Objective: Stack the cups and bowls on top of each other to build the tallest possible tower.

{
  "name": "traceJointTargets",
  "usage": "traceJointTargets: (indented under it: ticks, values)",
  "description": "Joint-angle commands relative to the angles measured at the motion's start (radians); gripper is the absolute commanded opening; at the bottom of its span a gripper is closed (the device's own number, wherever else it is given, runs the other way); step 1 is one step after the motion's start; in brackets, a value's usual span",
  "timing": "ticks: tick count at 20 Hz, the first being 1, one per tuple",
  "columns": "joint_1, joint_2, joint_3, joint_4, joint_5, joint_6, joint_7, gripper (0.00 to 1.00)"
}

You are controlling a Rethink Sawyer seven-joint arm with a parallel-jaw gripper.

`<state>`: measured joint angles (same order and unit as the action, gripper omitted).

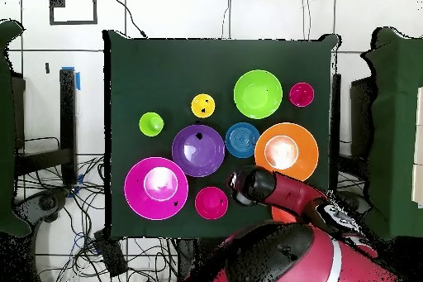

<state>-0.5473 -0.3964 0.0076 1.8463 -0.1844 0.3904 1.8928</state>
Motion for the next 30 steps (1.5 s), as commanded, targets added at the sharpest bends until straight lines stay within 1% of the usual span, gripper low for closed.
traceJointTargets:
  ticks: [1,6,10,17,21,28,30]
  values:
    - [0.035,-0.052,0.067,-0.093,0.037,0.093,0.069,1.0]
    - [0.062,-0.107,0.056,-0.081,0.046,0.164,0.078,1.0]
    - [0.068,-0.117,0.06,-0.08,0.042,0.169,0.081,1.0]
    - [0.083,-0.101,0.063,-0.148,0.037,0.218,0.072,1.0]
    - [0.092,-0.075,0.068,-0.203,0.028,0.242,0.054,1.0]
    - [0.104,-0.032,0.071,-0.26,0.031,0.25,0.066,1.0]
    - [0.102,-0.025,0.072,-0.258,0.031,0.237,0.071,1.0]
